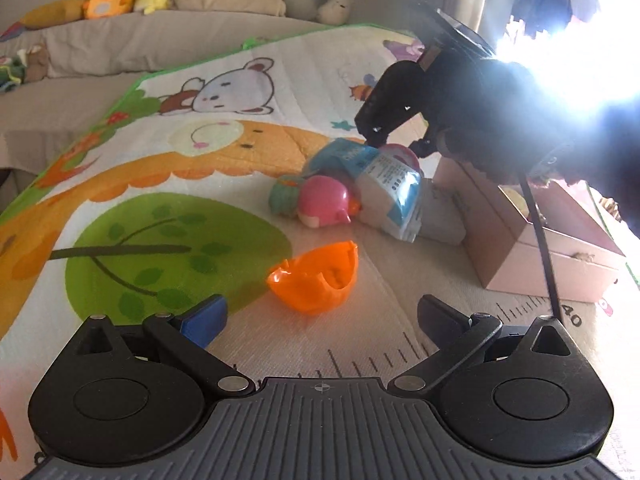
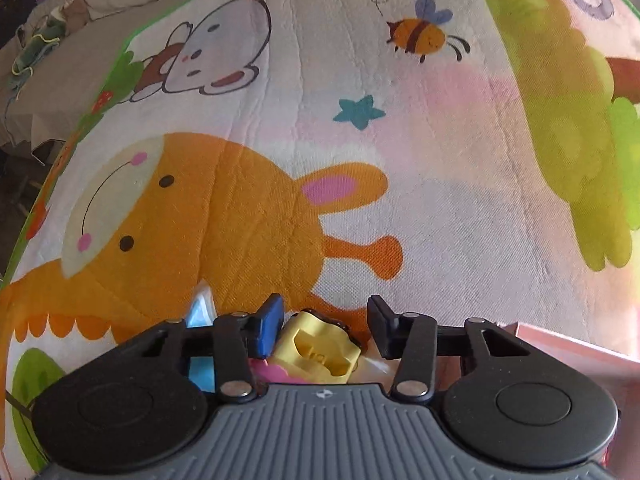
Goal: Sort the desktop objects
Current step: 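Grasp yellow cheese keychain toy with right tool and lift it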
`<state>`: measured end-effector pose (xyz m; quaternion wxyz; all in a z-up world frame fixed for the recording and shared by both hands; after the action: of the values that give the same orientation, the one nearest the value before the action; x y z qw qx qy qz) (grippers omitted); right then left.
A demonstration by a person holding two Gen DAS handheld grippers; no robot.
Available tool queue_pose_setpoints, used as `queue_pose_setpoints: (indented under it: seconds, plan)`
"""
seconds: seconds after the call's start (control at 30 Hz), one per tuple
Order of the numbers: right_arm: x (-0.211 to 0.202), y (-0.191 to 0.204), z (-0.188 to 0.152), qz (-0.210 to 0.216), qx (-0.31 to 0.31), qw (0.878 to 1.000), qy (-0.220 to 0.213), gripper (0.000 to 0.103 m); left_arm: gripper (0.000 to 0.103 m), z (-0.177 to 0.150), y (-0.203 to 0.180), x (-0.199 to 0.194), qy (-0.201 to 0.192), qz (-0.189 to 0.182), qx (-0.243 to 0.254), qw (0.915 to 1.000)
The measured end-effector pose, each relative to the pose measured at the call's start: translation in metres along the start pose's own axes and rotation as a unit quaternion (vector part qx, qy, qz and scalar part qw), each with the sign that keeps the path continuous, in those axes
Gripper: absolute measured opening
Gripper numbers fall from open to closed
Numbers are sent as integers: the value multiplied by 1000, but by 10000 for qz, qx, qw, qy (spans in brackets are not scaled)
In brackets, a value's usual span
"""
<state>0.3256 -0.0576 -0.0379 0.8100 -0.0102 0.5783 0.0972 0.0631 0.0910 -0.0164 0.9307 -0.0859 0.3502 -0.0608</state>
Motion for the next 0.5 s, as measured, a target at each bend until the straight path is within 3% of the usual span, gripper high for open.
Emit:
queue_pose_setpoints:
  seconds: [0.1, 0.2, 0.27, 0.37, 0.43, 0.5]
  plan:
    - [-9, 11, -24, 404, -99, 9986, 330, 43, 103, -2, -3, -3, -53, 29, 73, 10000]
    - [-29, 37, -61, 1128, -511, 9879, 929, 44, 103, -4, -8, -5, -95, 48, 215, 9997]
    - [-54, 46, -71, 1282, -893, 9851, 722, 45, 103, -4, -9, -6, -89, 39, 237, 9997]
    - [-77, 36, -59, 788, -844, 9932, 149, 56, 103, -4, -9, -5, -48, 27, 240, 9997]
    - [-74, 26, -46, 167, -802, 9966, -59, 56, 103, -3, -9, -5, -29, 29, 226, 9997]
    - [-60, 18, -35, -379, -867, 9954, -150, 39, 103, -3, -8, -3, 3, 27, 202, 9998]
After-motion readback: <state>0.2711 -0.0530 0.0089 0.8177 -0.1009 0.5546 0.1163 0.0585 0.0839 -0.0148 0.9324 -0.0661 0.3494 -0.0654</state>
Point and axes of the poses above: each gripper's, at about its wrist camera, not at the fingertips, and x roughly the way its jaws point, y to its left, z to its top, the point moved 4 cm from there along x, roughly the way its jaws point, and after that the axes turned 4 degrees about y, right-handed, at the moved point
